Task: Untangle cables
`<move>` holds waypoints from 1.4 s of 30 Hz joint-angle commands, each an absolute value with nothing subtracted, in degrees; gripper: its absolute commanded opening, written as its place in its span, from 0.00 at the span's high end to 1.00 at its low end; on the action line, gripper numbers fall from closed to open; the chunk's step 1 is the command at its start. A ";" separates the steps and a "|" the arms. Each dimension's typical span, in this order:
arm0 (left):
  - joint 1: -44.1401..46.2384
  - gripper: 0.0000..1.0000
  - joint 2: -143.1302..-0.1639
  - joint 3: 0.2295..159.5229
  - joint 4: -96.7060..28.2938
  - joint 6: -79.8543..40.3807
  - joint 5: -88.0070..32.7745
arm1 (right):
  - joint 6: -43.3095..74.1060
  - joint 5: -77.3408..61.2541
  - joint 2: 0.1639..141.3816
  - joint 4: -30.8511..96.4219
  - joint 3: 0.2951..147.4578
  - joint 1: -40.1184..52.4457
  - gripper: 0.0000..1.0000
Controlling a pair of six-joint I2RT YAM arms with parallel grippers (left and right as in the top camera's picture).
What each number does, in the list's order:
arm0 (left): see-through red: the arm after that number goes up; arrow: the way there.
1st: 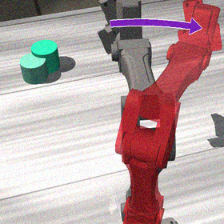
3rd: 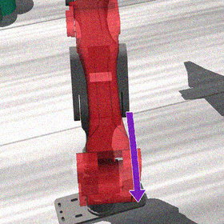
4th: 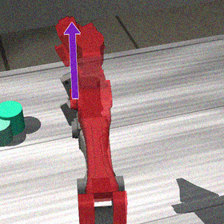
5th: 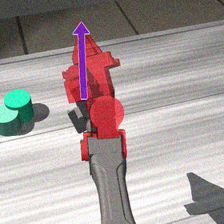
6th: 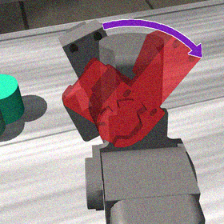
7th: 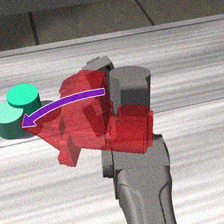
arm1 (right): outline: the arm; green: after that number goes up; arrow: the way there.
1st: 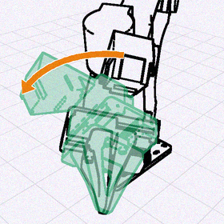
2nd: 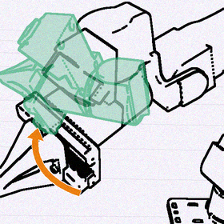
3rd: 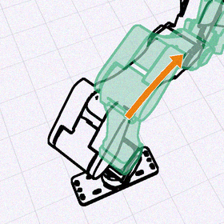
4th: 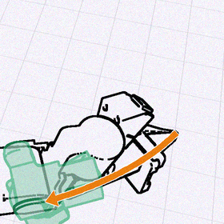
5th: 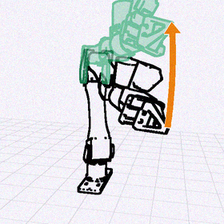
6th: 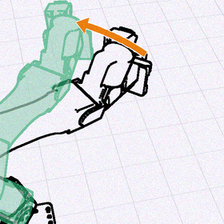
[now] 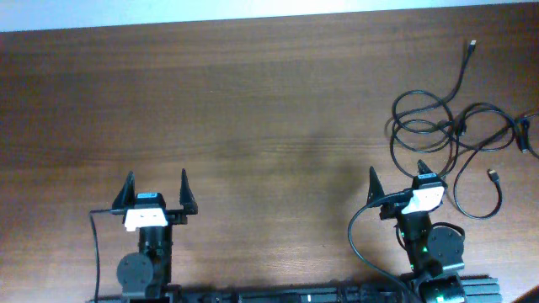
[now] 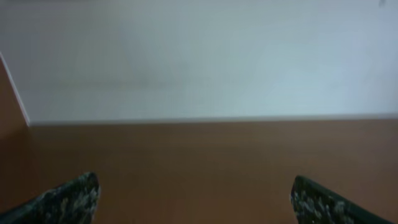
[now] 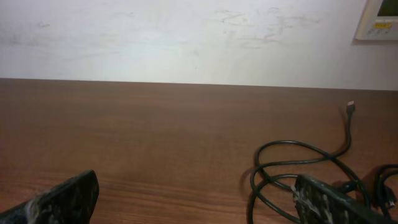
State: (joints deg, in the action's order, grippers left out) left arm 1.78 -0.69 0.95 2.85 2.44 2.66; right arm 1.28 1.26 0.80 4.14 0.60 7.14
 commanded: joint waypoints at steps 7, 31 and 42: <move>1.43 0.01 -0.27 0.47 -4.64 4.78 2.11 | 1.58 1.78 0.21 4.56 0.32 7.53 0.01; 1.43 0.01 -0.30 0.49 -4.78 4.80 0.01 | 1.58 1.78 0.21 4.56 0.32 7.53 0.01; 1.43 0.01 -0.30 0.49 -4.78 4.80 0.01 | 1.58 1.78 0.21 4.56 0.32 7.53 0.01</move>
